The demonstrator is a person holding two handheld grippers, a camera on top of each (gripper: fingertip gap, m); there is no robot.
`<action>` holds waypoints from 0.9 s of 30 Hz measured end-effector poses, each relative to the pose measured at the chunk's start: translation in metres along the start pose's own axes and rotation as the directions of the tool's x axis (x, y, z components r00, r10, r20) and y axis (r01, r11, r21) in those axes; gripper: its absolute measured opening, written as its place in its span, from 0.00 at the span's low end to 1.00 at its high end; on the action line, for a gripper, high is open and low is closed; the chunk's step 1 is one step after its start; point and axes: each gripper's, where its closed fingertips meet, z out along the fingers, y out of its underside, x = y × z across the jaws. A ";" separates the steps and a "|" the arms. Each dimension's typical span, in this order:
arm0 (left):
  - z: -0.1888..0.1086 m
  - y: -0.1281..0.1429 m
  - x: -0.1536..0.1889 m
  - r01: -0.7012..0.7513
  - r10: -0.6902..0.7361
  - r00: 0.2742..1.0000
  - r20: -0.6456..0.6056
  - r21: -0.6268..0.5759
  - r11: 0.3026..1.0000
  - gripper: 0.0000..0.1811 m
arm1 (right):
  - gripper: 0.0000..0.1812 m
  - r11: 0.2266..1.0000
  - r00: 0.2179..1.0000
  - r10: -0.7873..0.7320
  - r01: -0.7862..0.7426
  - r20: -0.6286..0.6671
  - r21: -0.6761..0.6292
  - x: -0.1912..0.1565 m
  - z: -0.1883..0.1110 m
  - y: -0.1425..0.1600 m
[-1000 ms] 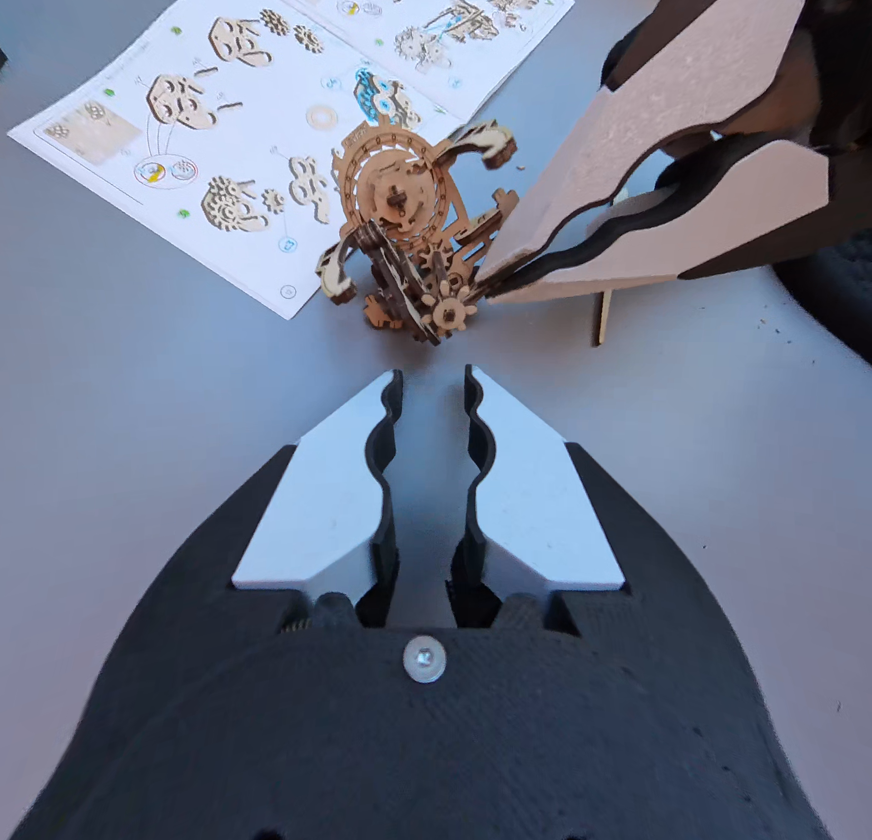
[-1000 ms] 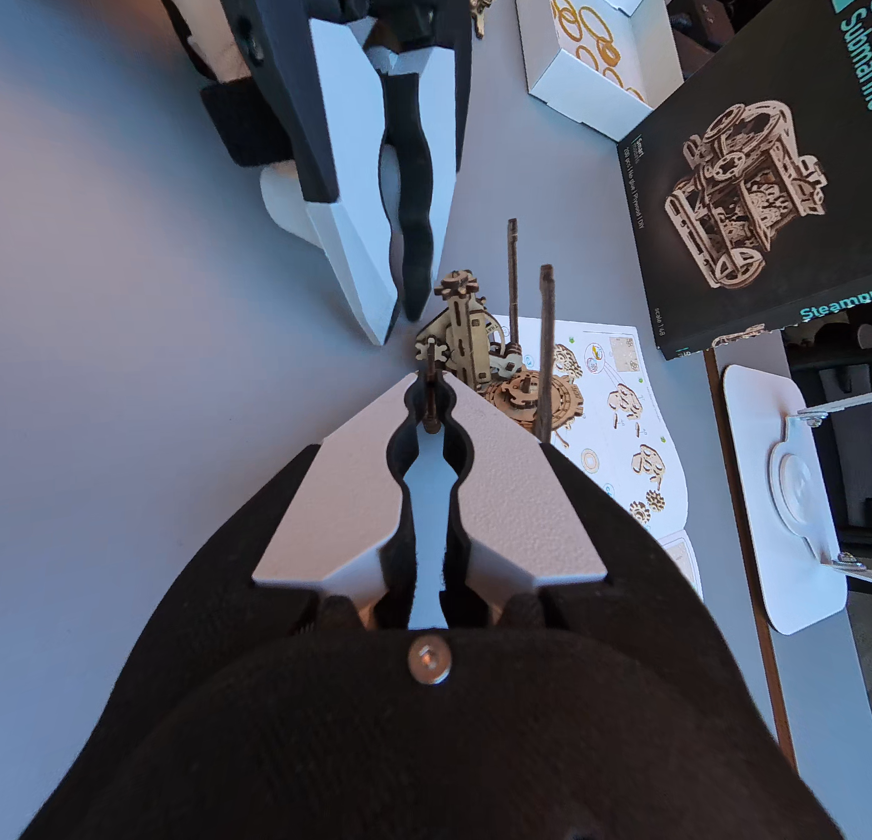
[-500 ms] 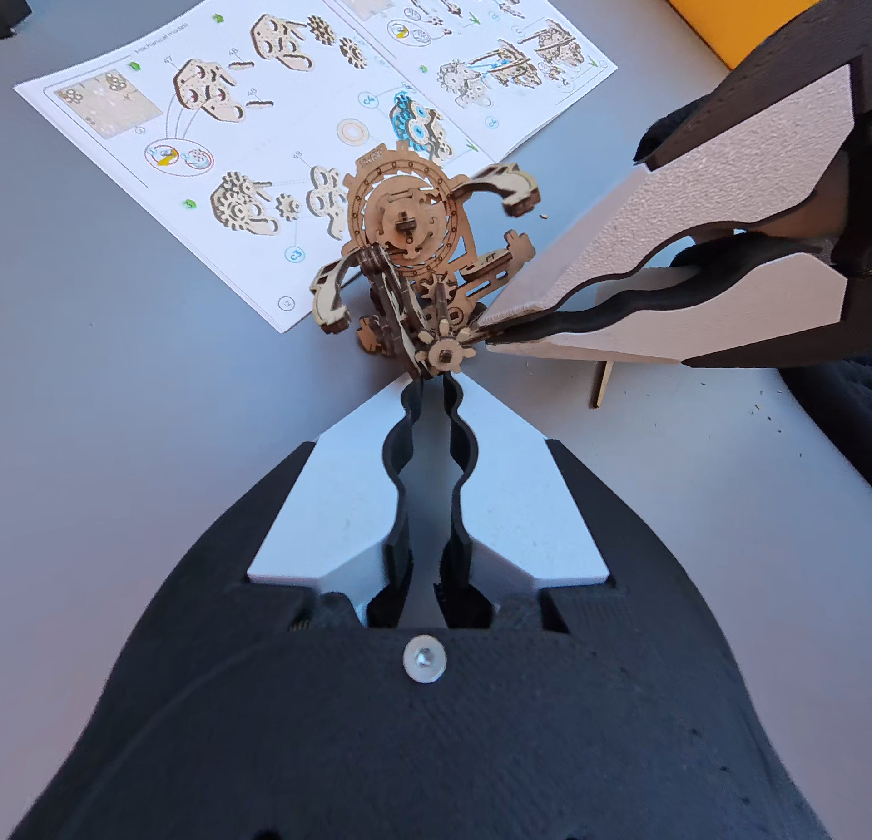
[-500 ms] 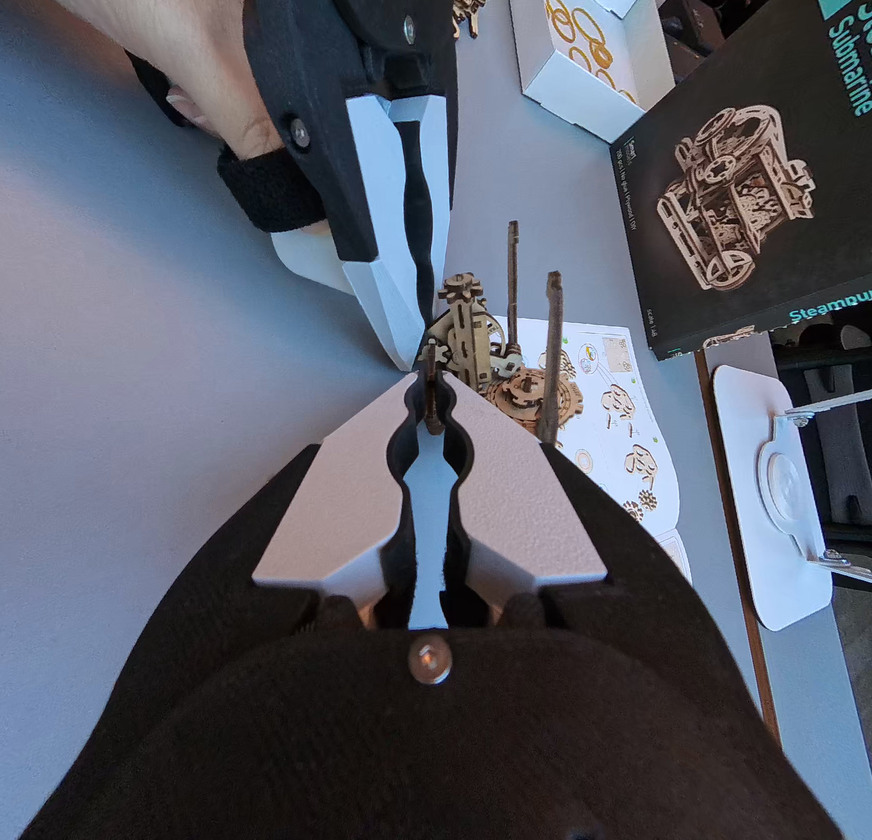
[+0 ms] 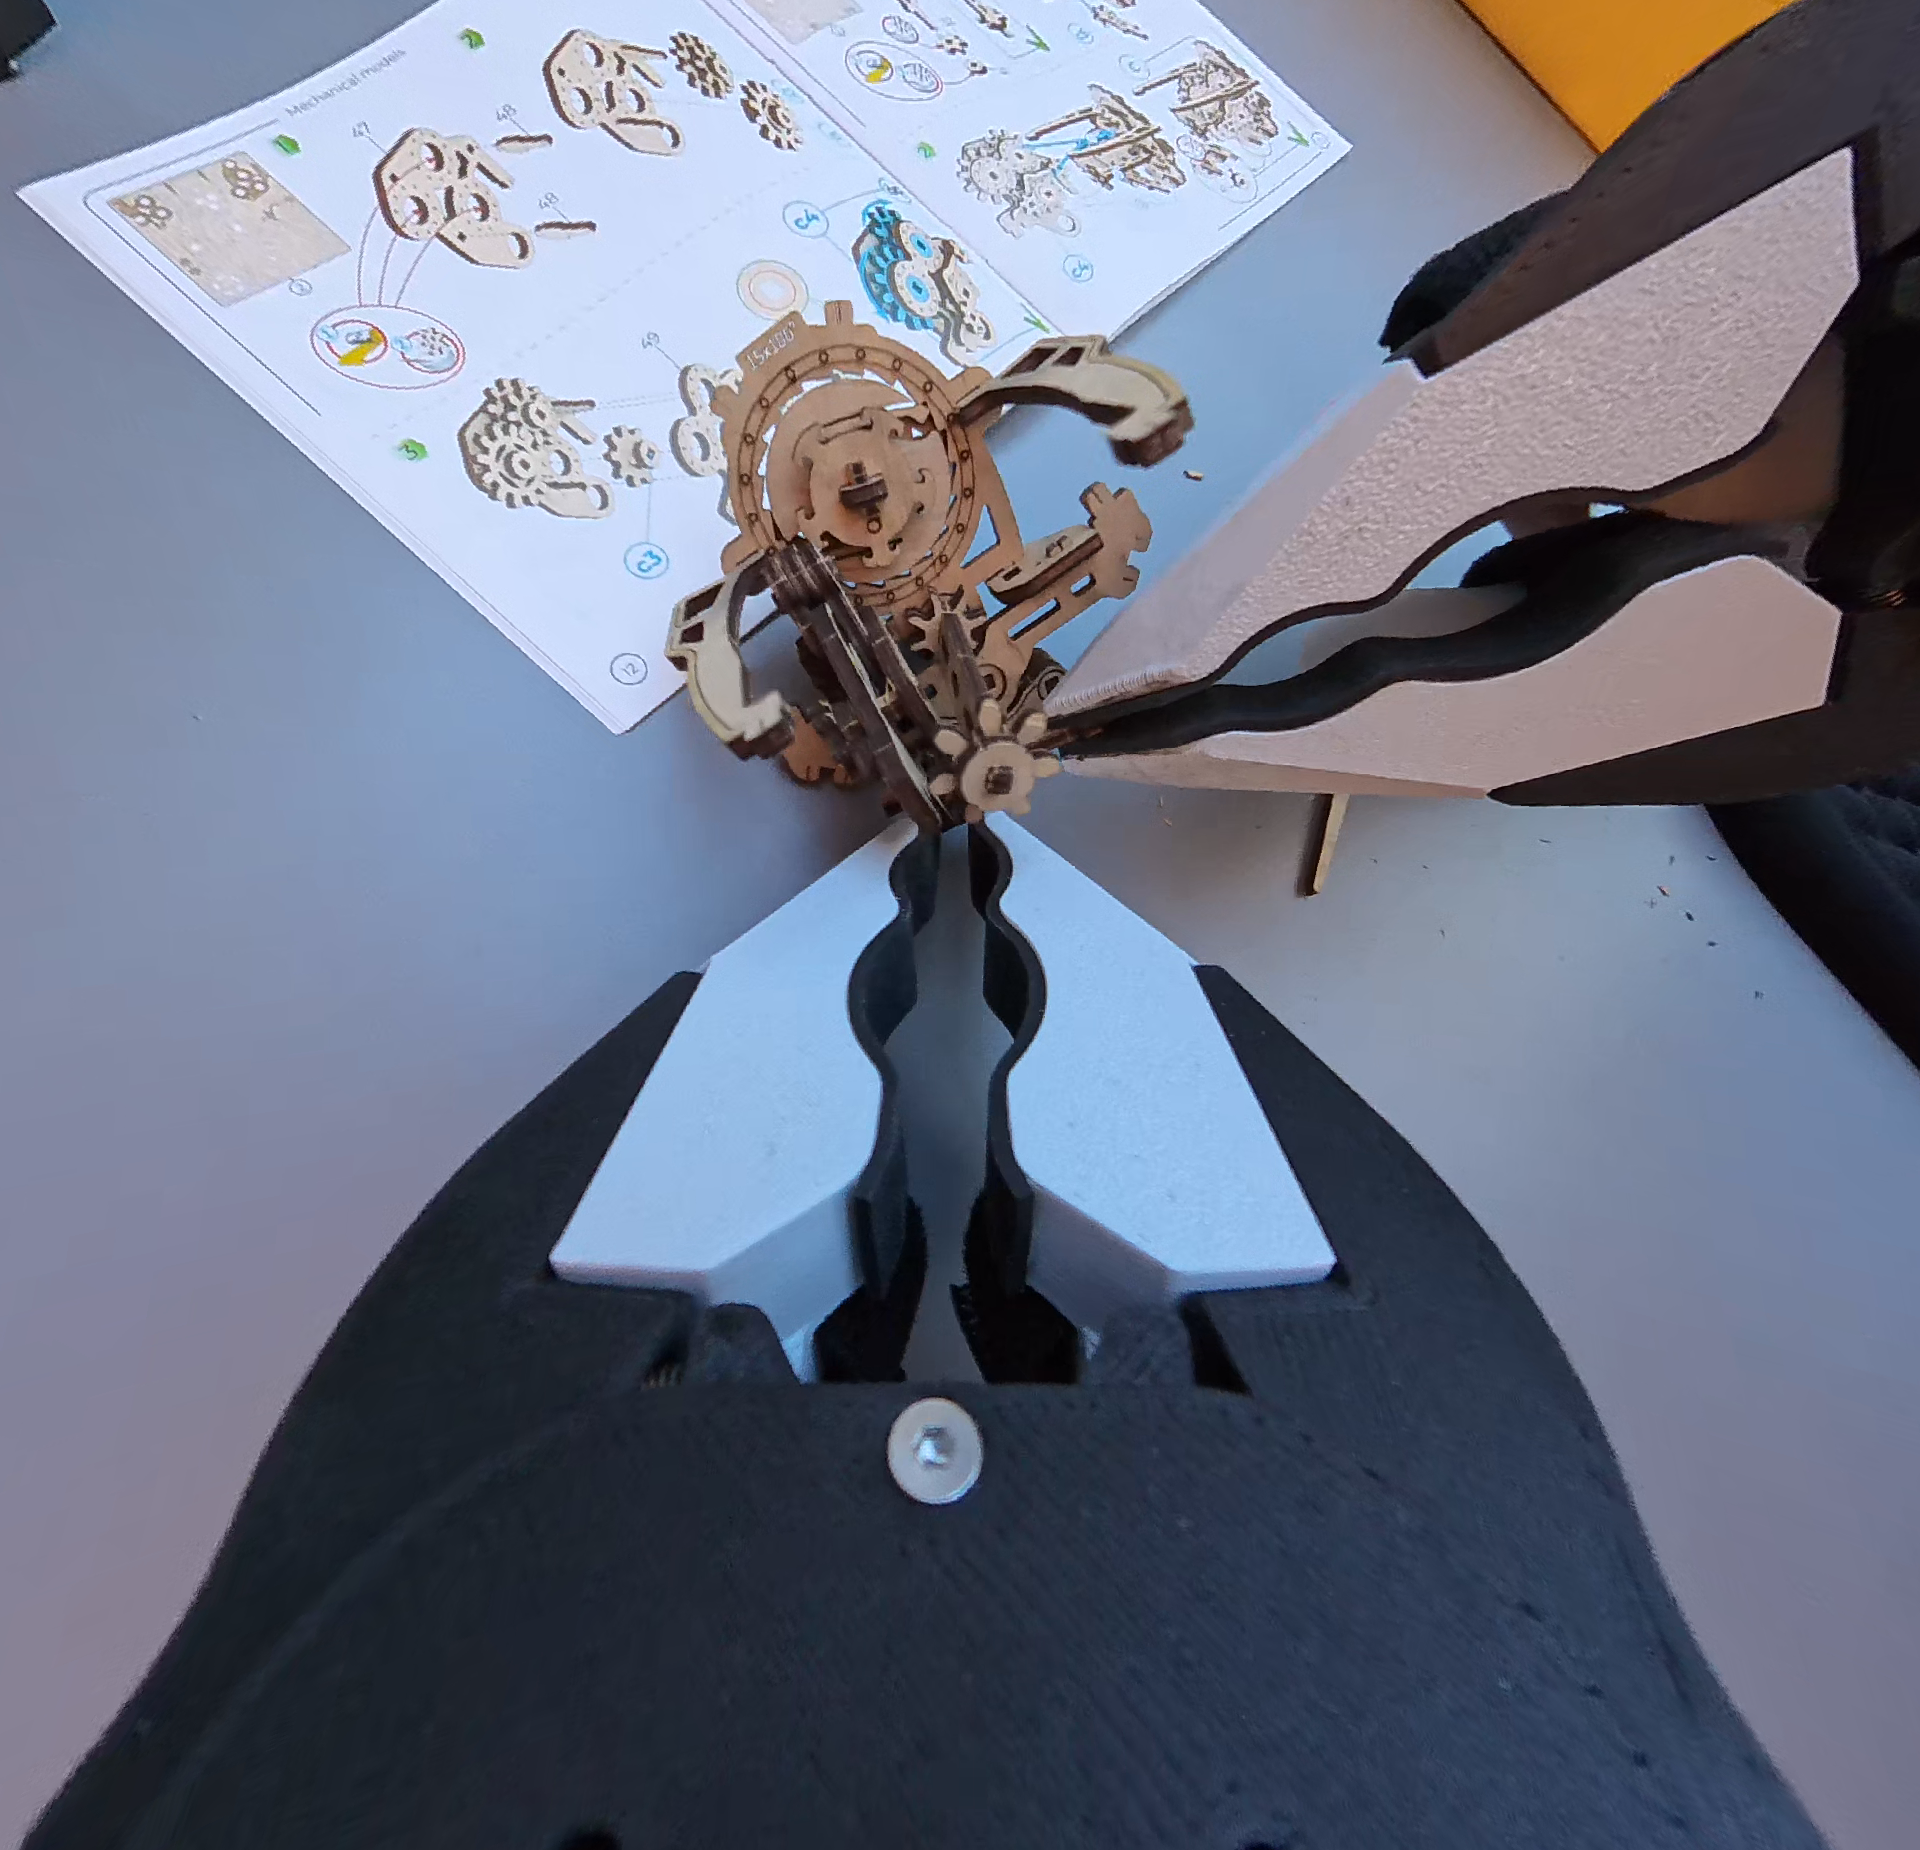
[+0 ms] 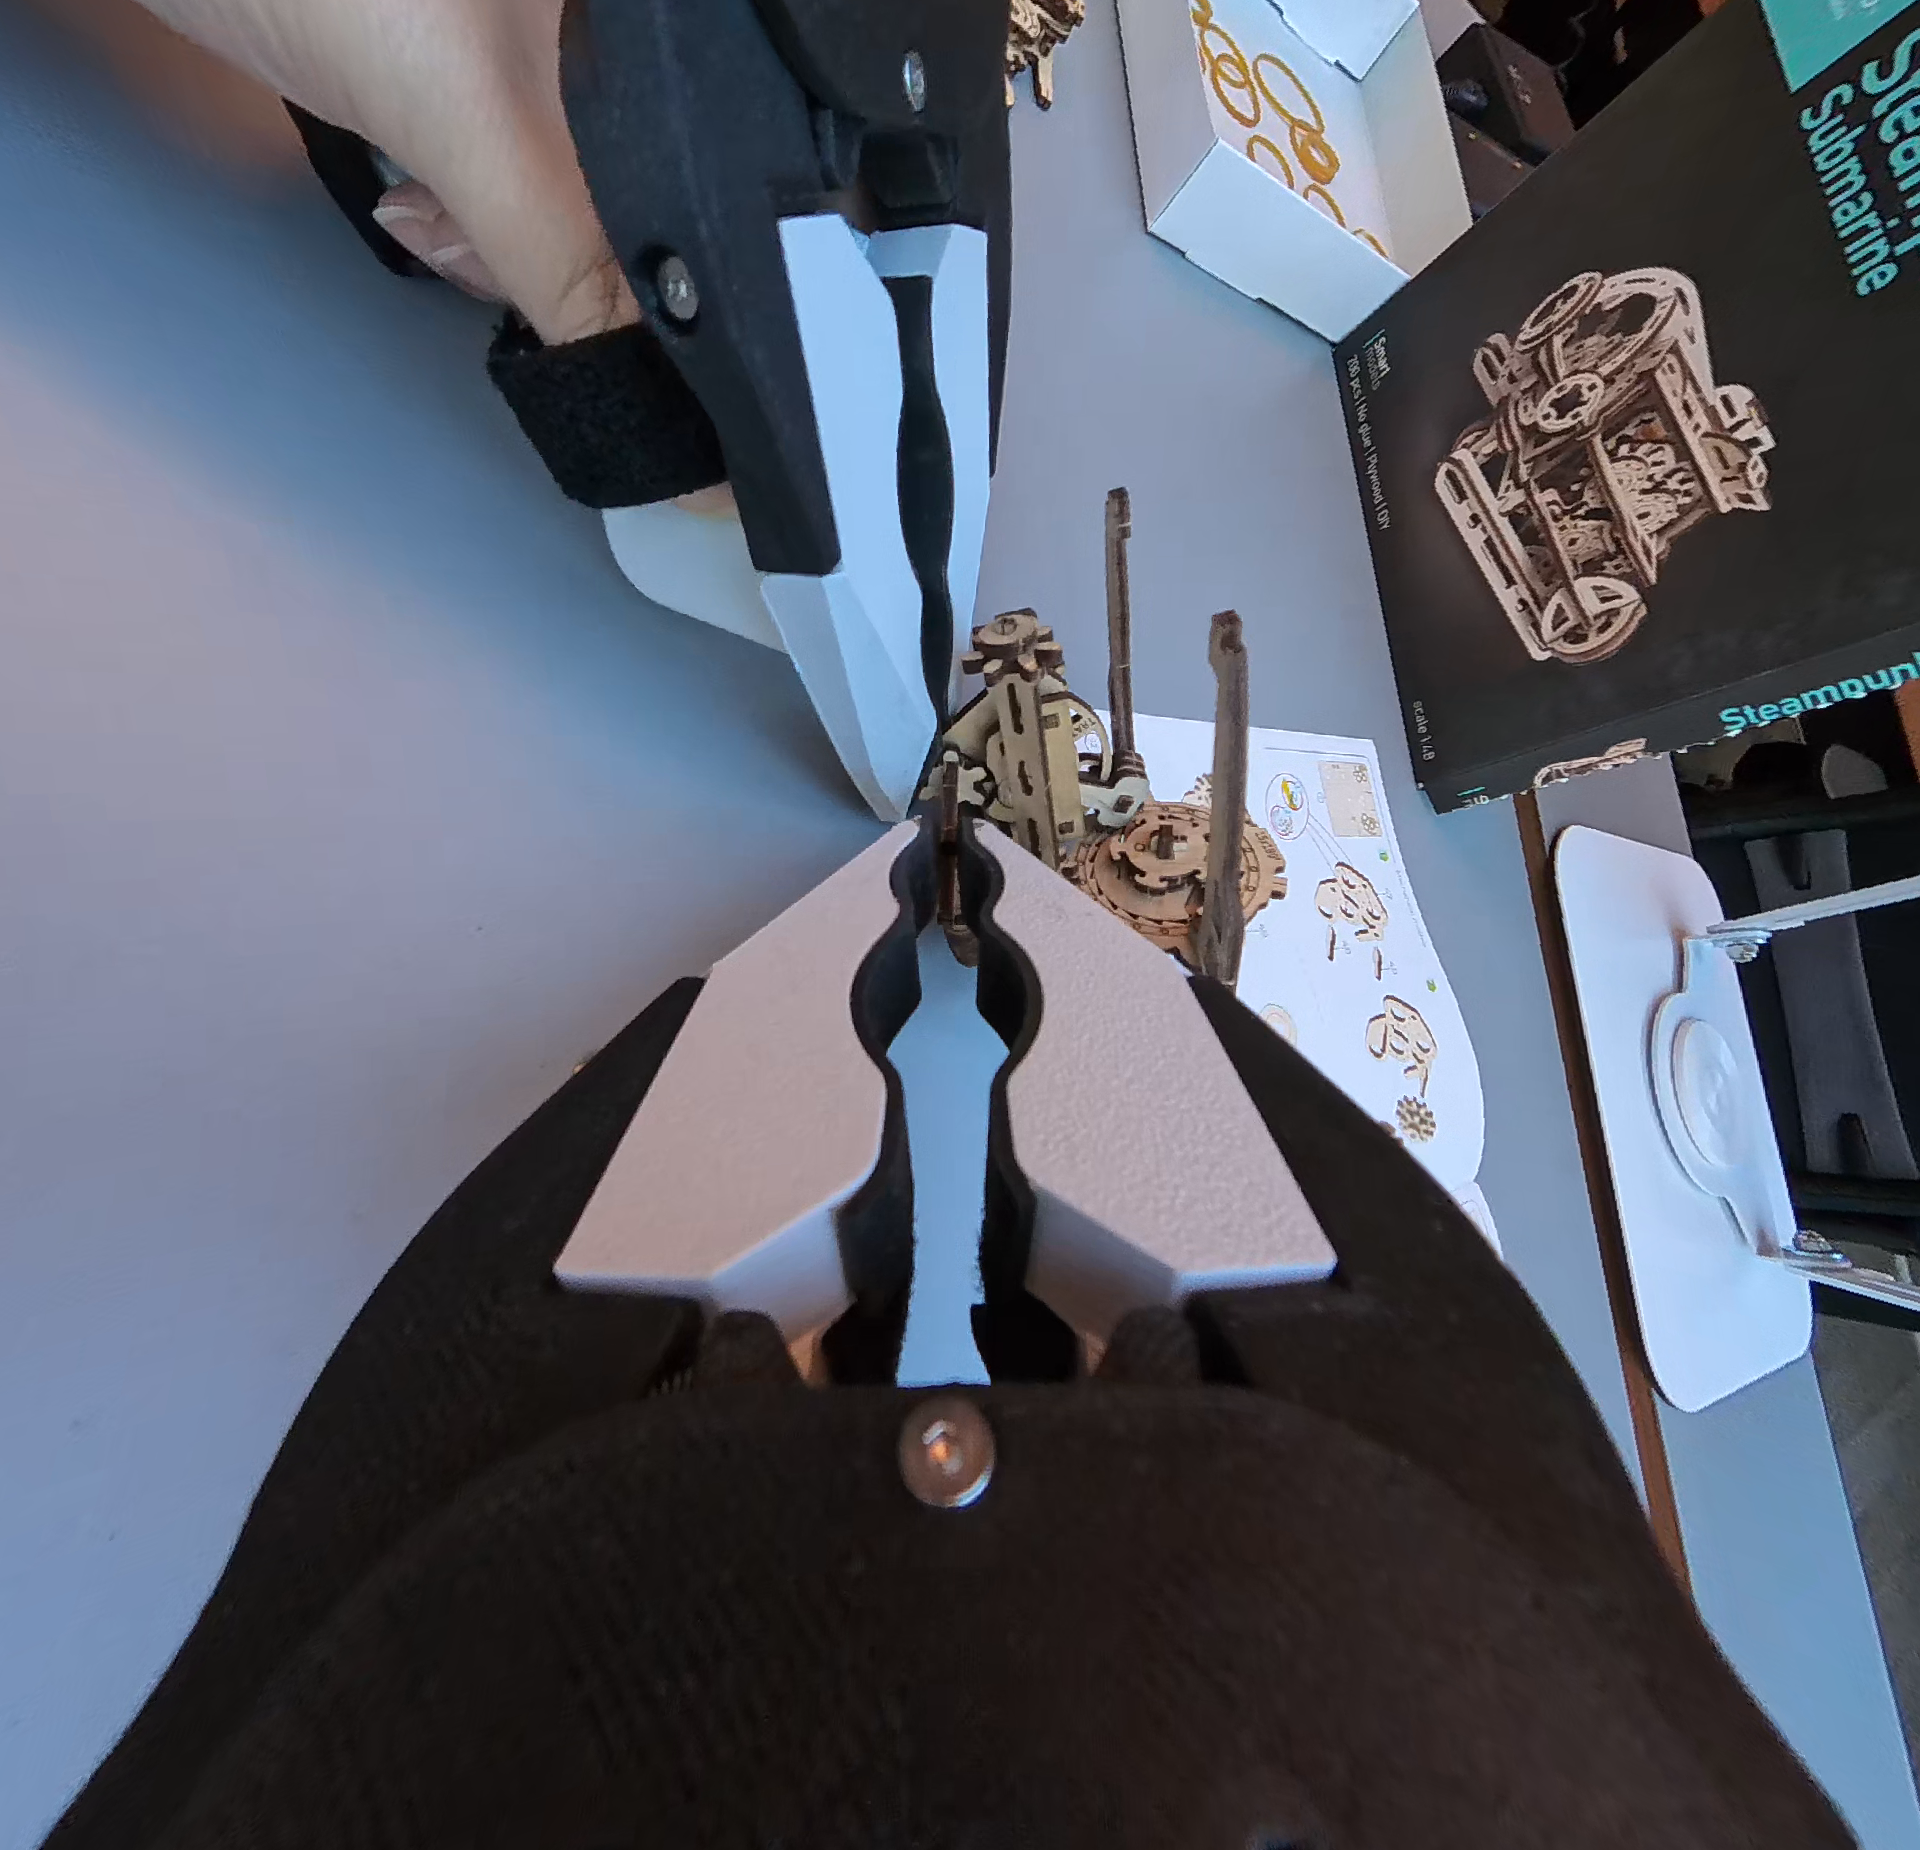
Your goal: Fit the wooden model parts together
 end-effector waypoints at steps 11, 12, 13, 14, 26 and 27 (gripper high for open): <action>-0.009 0.002 0.000 0.163 -0.162 0.976 -0.148 -0.002 0.987 0.02 | 0.07 0.993 1.000 0.006 -0.006 -0.001 0.118 0.006 -0.015 -0.008; -0.010 0.002 0.001 0.178 -0.177 0.970 -0.165 -0.005 0.984 0.02 | 0.07 0.990 1.000 0.003 -0.004 0.002 0.141 0.006 -0.019 -0.010; -0.011 0.003 0.000 0.191 -0.190 0.966 -0.177 -0.010 0.982 0.02 | 0.07 0.986 1.000 0.000 0.000 0.000 0.168 0.007 -0.023 -0.012; -0.012 0.004 0.000 0.200 -0.200 0.963 -0.182 -0.017 0.980 0.02 | 0.07 0.982 1.000 0.005 -0.003 -0.007 0.189 0.009 -0.026 -0.013; -0.016 0.005 -0.004 0.284 -0.283 0.929 -0.237 -0.032 0.958 0.02 | 0.08 0.968 0.998 -0.019 0.005 0.053 0.253 -0.010 -0.017 -0.030; -0.016 0.005 -0.004 0.284 -0.284 0.929 -0.237 -0.032 0.958 0.02 | 0.07 0.971 0.999 -0.026 0.017 0.035 0.238 -0.008 -0.016 -0.029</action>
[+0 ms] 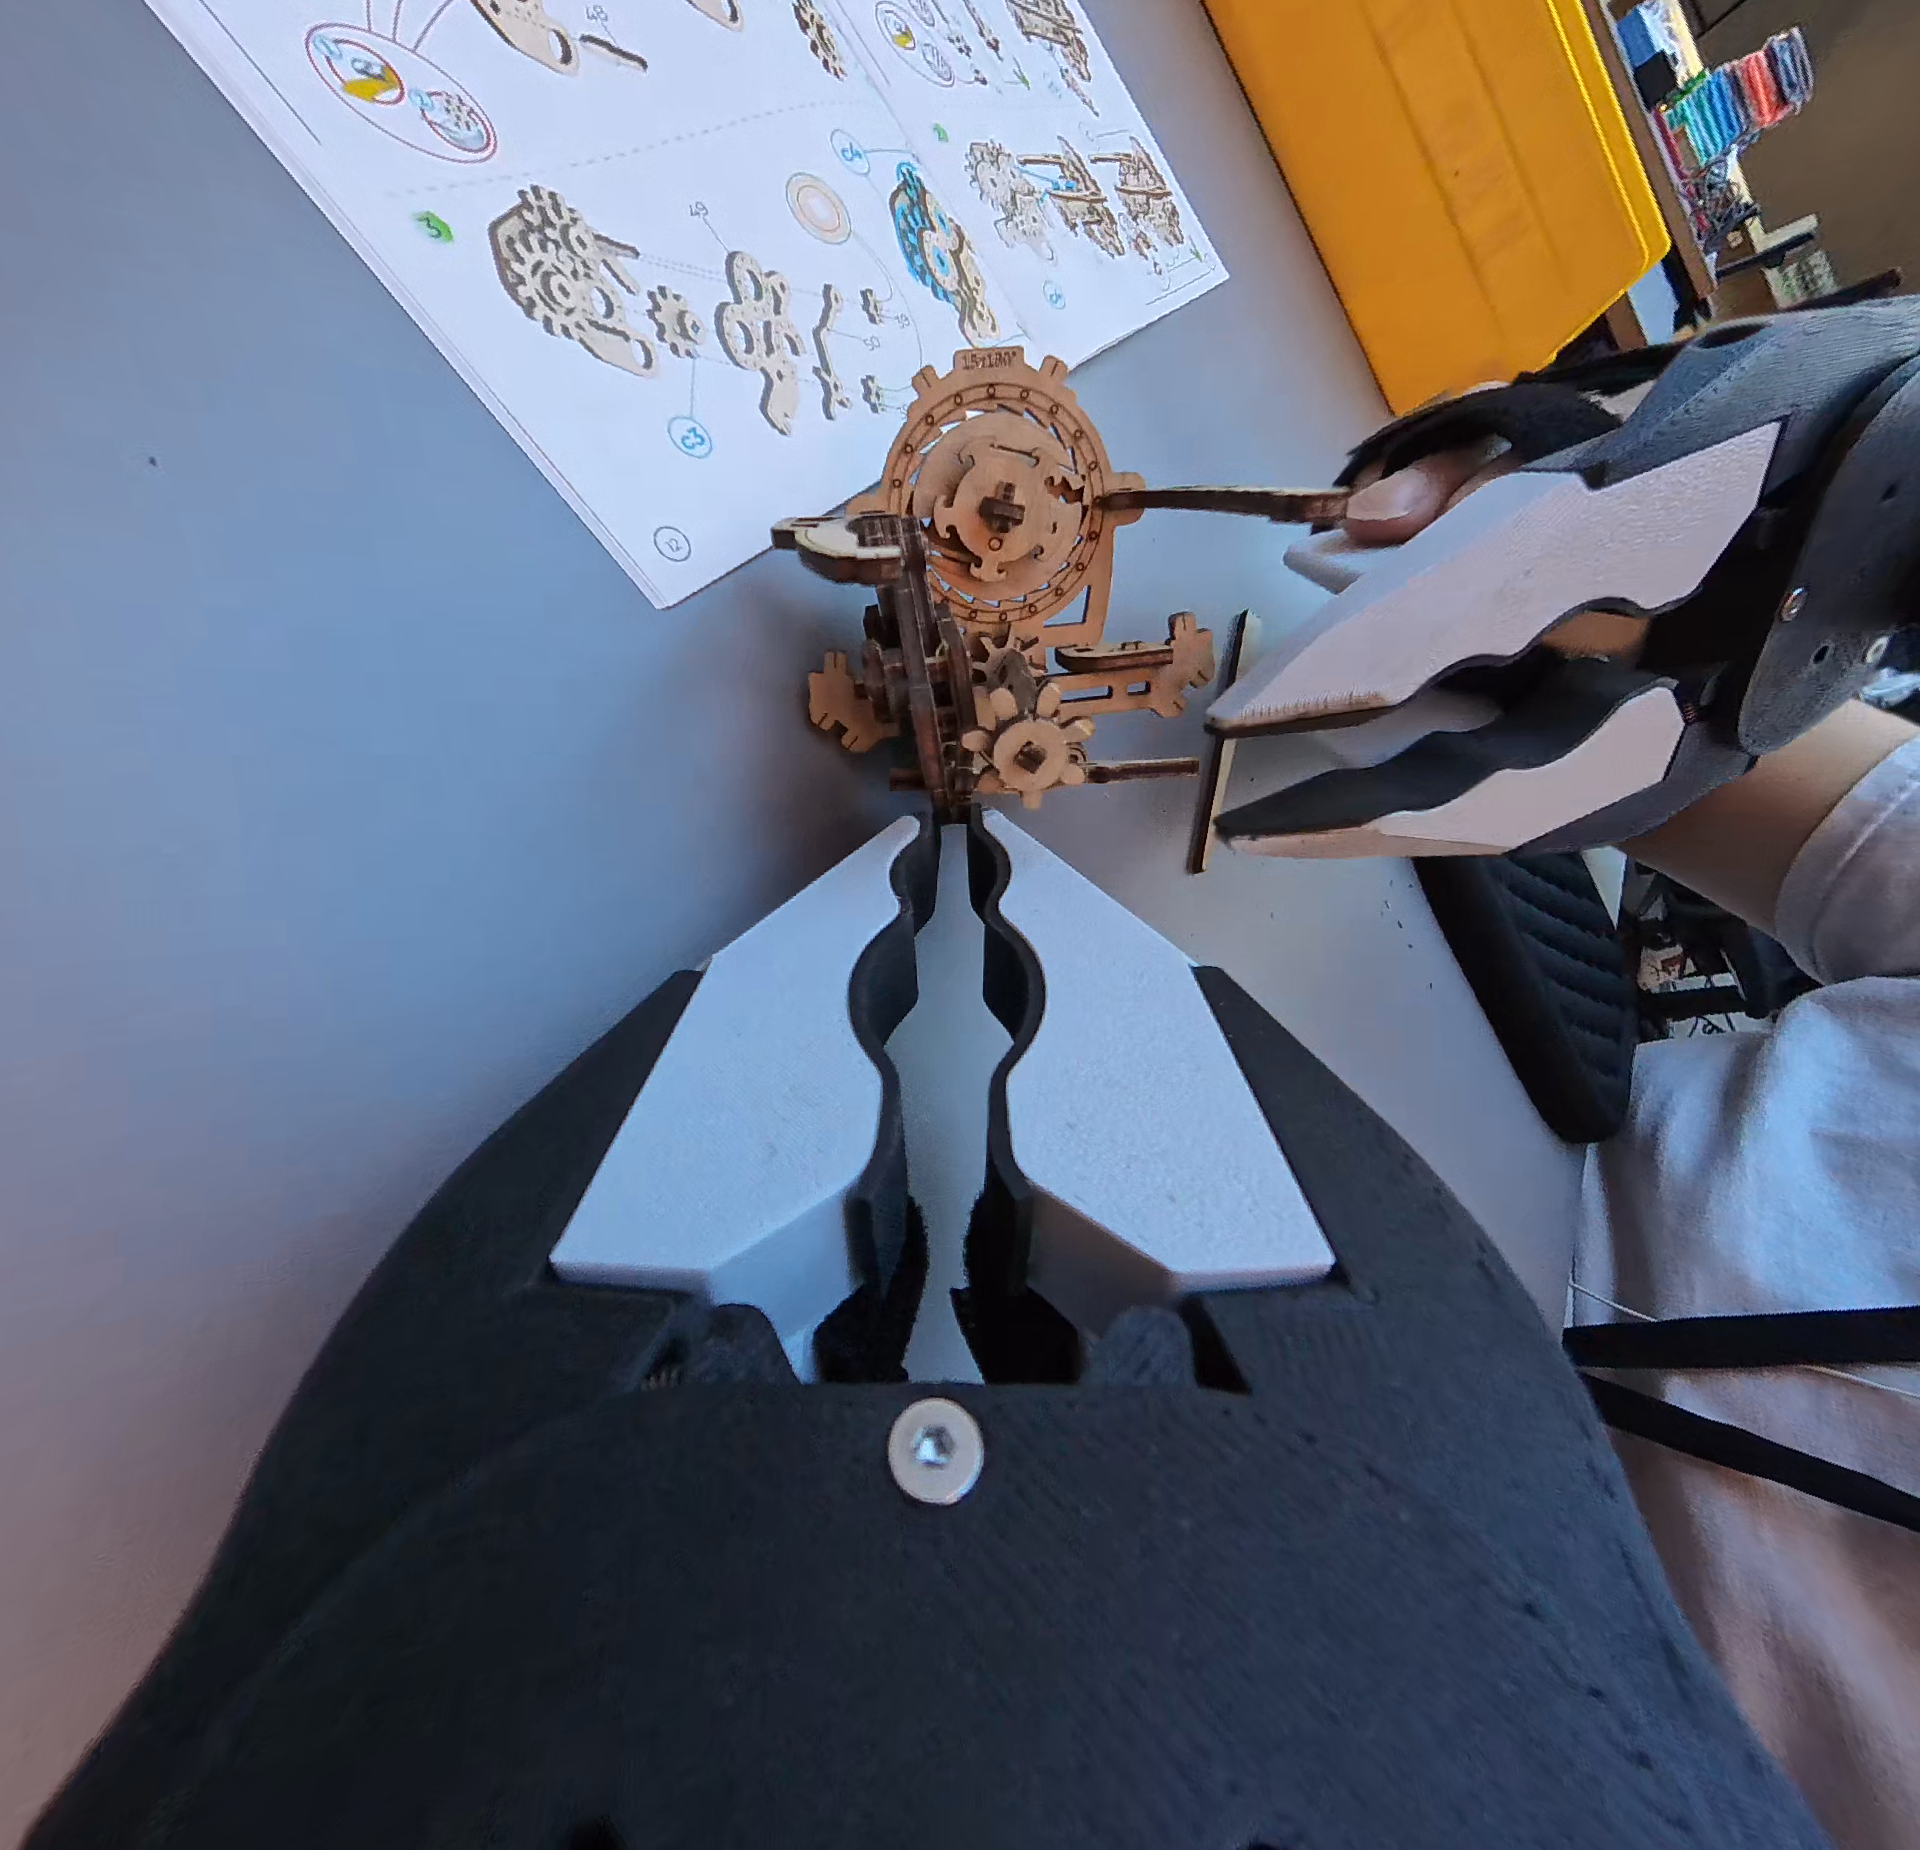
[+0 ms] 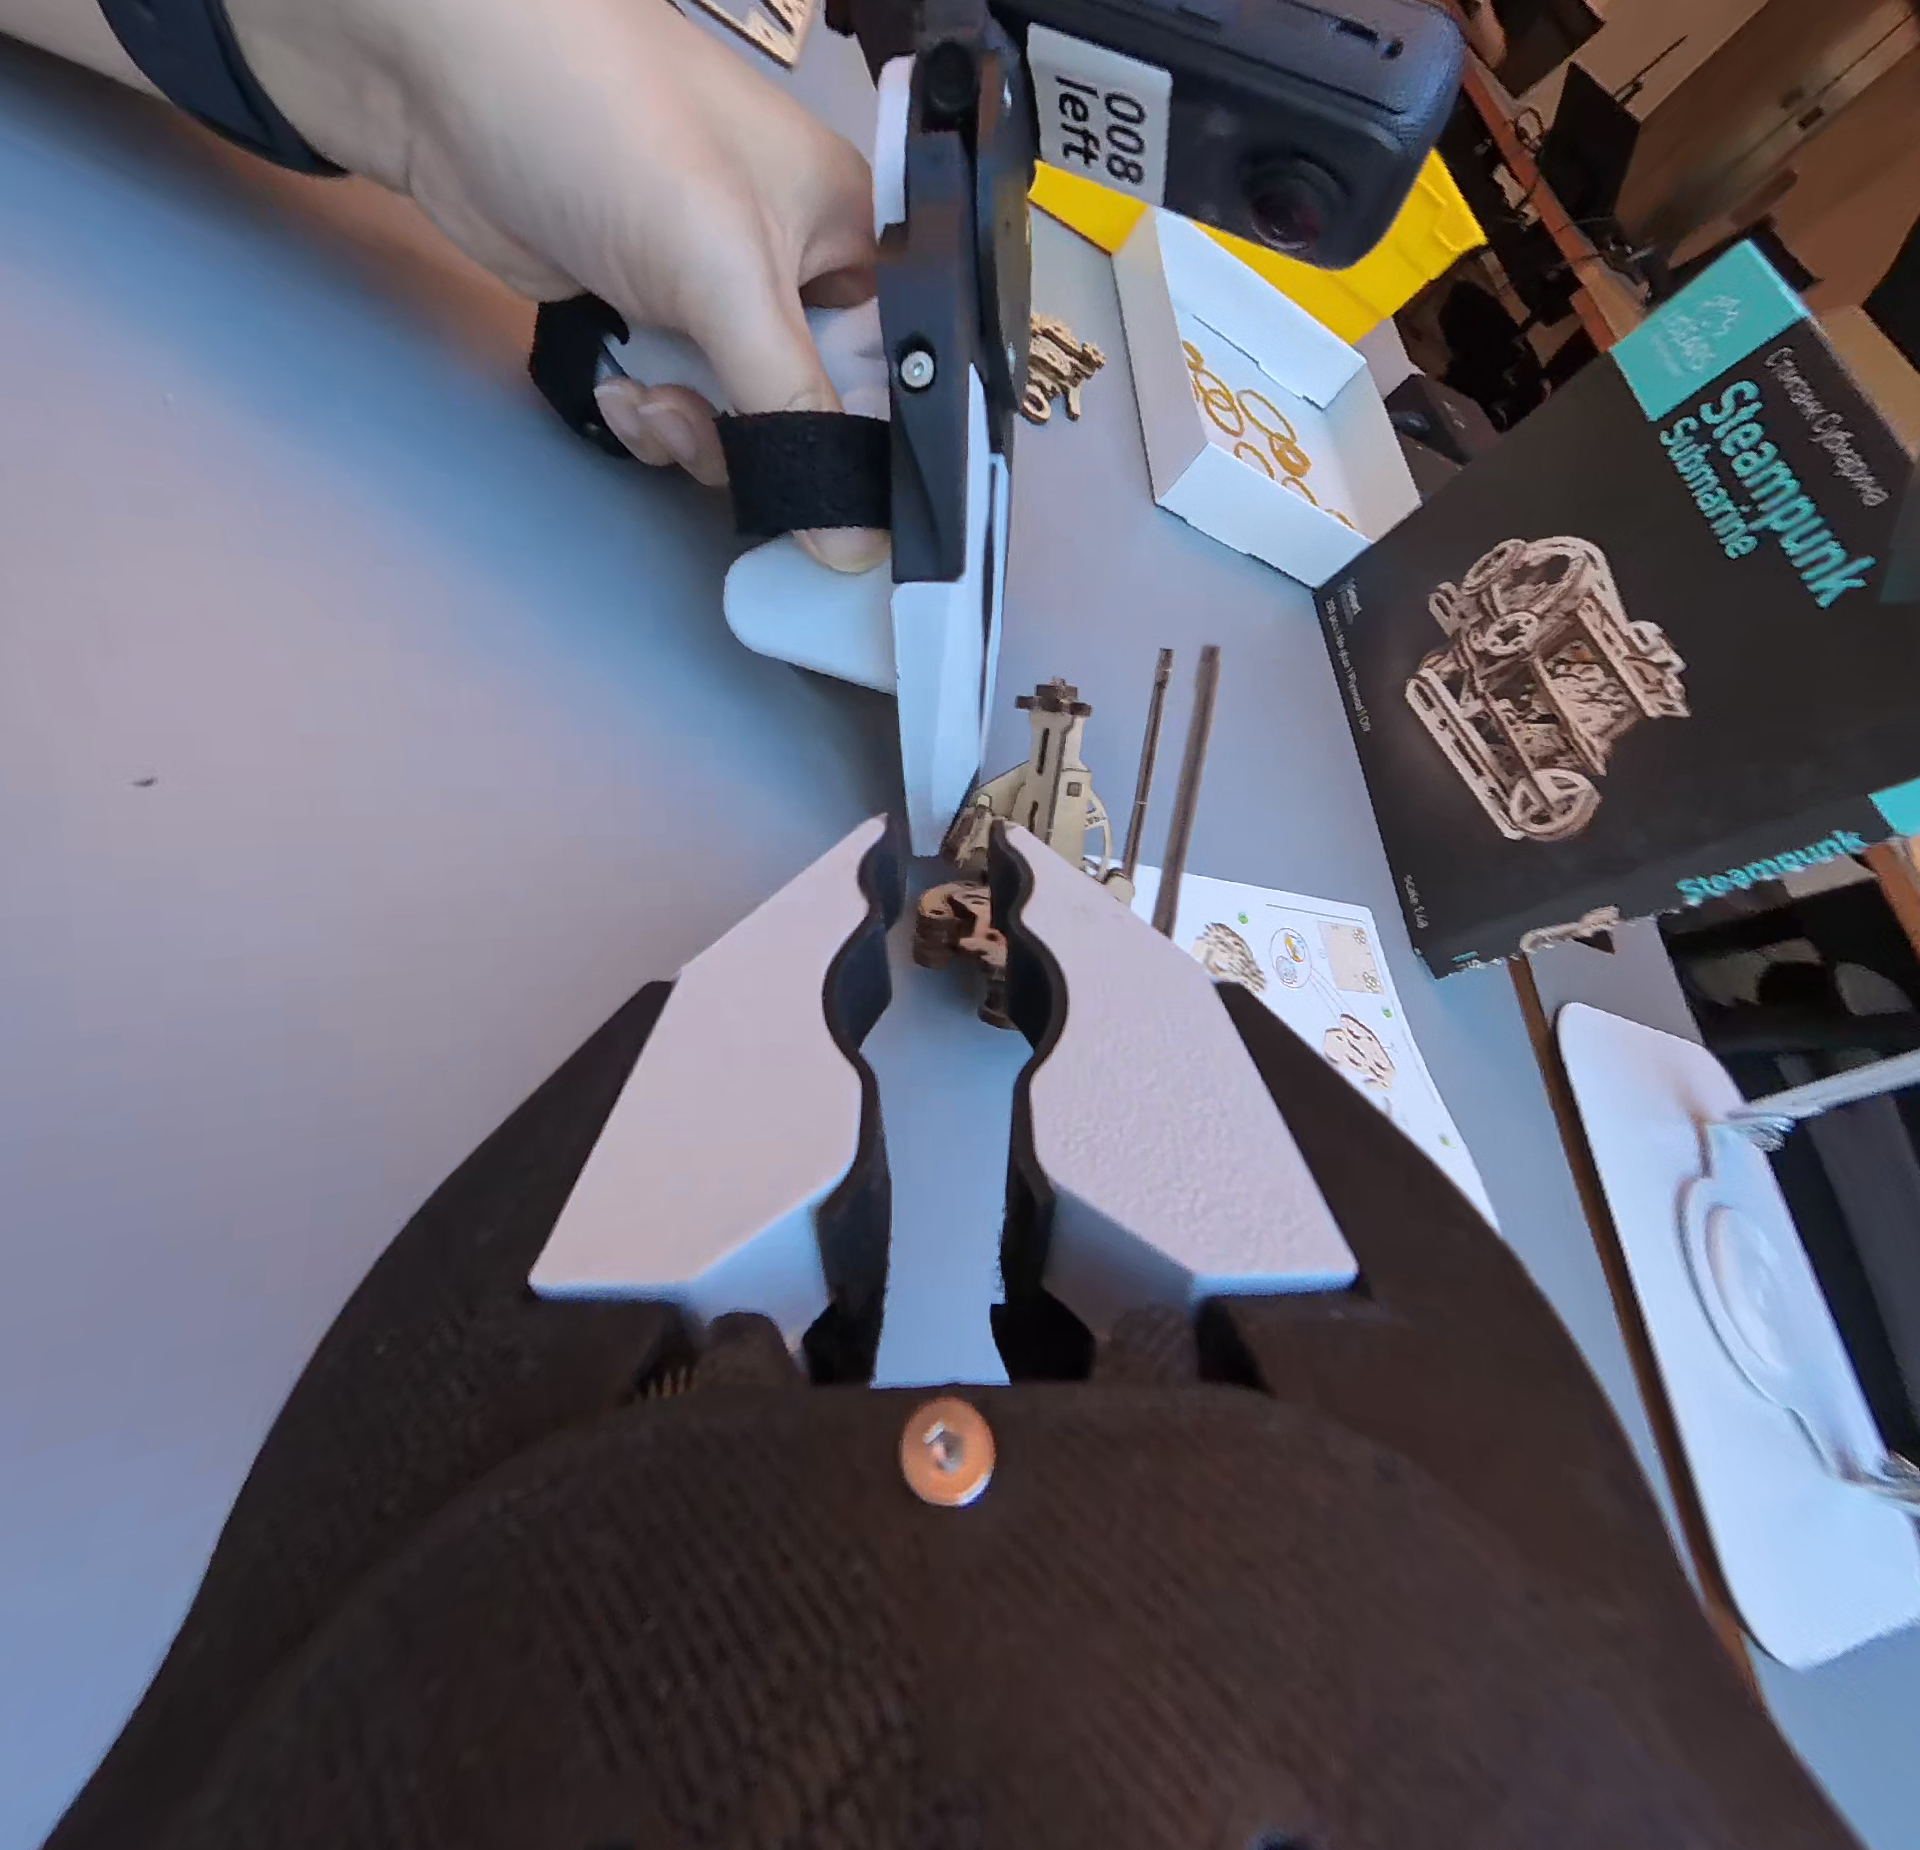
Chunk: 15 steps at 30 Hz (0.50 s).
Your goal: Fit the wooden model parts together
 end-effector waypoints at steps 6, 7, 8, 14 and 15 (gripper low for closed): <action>0.000 0.000 0.000 0.024 -0.024 1.000 -0.018 0.005 1.000 0.02 | 0.05 0.999 0.999 0.038 -0.038 0.008 -0.030 0.004 -0.001 0.008; -0.001 0.000 0.000 0.026 -0.026 0.999 -0.019 0.006 1.000 0.02 | 0.05 0.999 0.999 0.045 -0.045 0.014 -0.026 0.003 -0.001 0.007; -0.001 0.000 0.000 0.027 -0.026 0.999 -0.019 0.006 1.000 0.02 | 0.04 0.999 0.999 0.038 -0.038 0.013 -0.024 0.004 0.000 0.006; -0.002 0.000 -0.004 0.036 -0.036 0.999 0.002 0.008 0.999 0.02 | 0.01 0.999 0.999 -0.013 0.015 0.046 -0.046 0.001 0.007 0.004; -0.003 0.000 -0.004 0.039 -0.039 0.999 0.001 0.008 0.999 0.02 | 0.01 0.999 0.999 -0.018 0.020 0.047 -0.045 0.000 0.007 0.004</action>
